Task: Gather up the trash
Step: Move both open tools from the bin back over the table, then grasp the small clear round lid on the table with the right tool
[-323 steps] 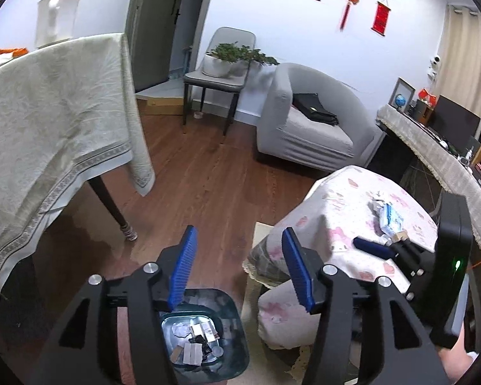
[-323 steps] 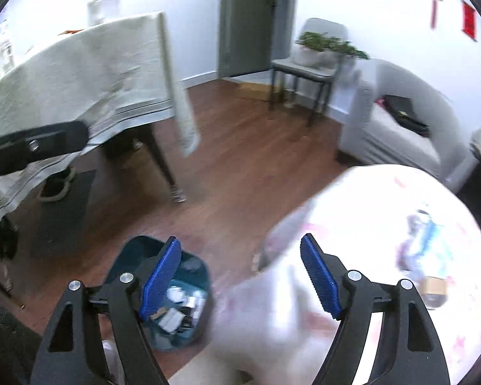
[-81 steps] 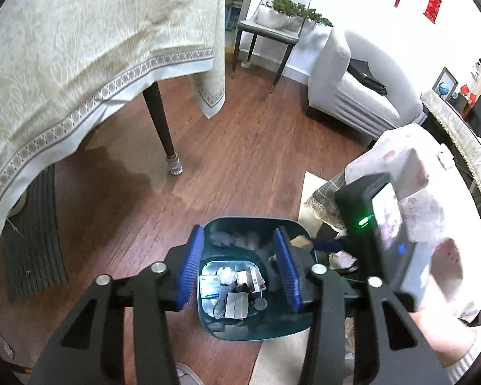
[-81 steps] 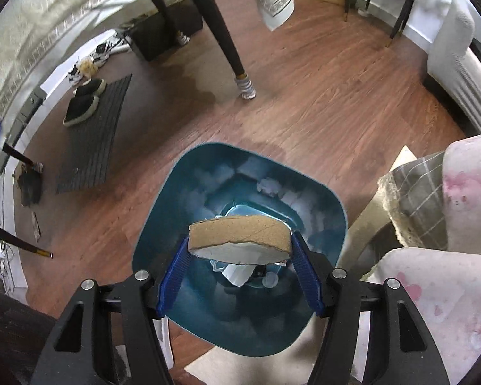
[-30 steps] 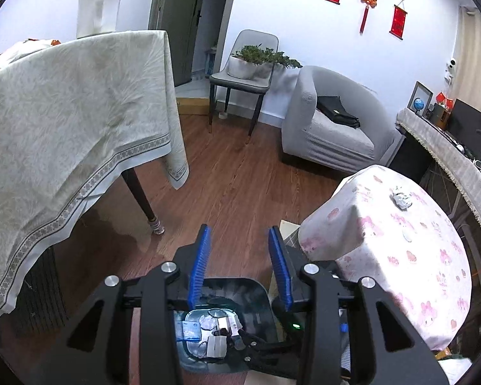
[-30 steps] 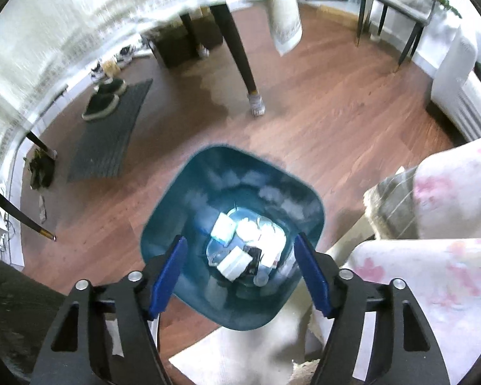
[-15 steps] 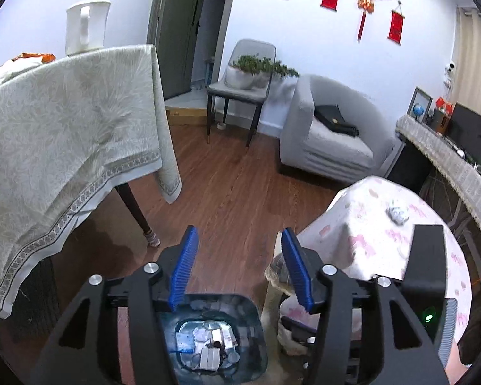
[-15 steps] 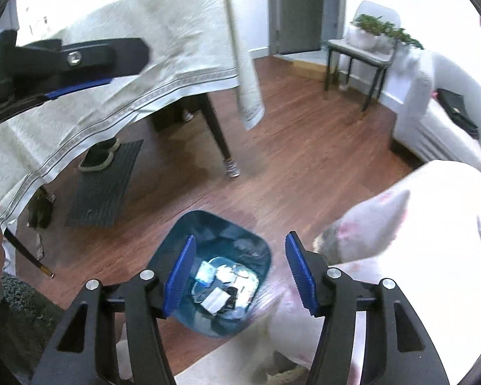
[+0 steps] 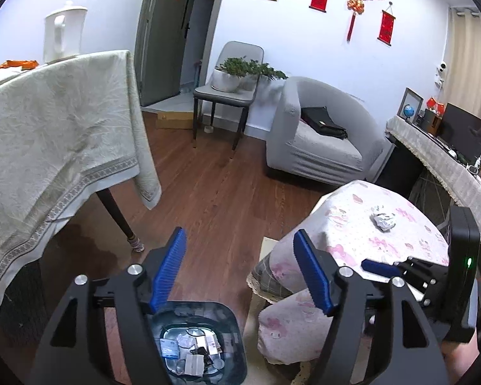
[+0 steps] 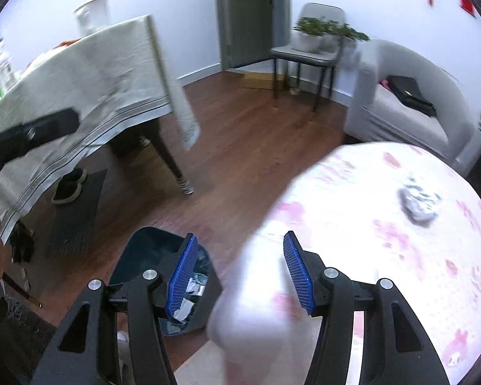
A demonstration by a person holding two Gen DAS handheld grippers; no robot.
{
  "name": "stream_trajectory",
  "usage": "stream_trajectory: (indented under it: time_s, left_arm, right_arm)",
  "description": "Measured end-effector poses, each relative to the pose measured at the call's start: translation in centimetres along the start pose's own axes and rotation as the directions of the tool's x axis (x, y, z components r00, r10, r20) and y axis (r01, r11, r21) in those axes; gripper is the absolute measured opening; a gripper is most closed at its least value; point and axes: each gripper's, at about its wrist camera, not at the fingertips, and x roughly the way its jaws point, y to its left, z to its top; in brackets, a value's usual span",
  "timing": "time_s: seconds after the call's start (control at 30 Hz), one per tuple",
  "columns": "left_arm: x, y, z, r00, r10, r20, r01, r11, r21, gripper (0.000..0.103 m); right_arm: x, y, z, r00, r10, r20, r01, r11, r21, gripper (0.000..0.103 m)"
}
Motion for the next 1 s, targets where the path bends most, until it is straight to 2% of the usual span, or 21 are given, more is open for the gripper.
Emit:
stream_trajectory:
  time_s: [0.2,0.33,0.53,1.0]
  left_arm:
    - [1.4,-1.8,-0.1,1.000,-0.015,-0.022,0.015,0.999,0.028,0.077]
    - [2.4,-3.0,-0.2,0.999,-0.029,-0.038,0.031,0.998,0.047,0.078]
    - [3.4,-4.6,-0.6,0.997,-0.042,-0.060,0.047,0.996,0.078,0.079]
    - [4.6,-7.2,-0.8,0.994,-0.070,-0.082,0.079,0.991,0.110,0.084]
  right_arm:
    - [-0.8,-3.9,-0.8,0.999,-0.051,0.009,0.050,0.997,0.066,0.057]
    - [-1.4,-5.6,-1.1,0.997,-0.073,0.014,0.071,0.993,0.089,0.064]
    - [-1.8,-8.0,-1.9,0.994,-0.112,0.008,0.110,0.986,0.122,0.065]
    - [-0.8,-10.2,-3.2,0.986,-0.158,-0.050,0.163,0.976,0.144,0.065]
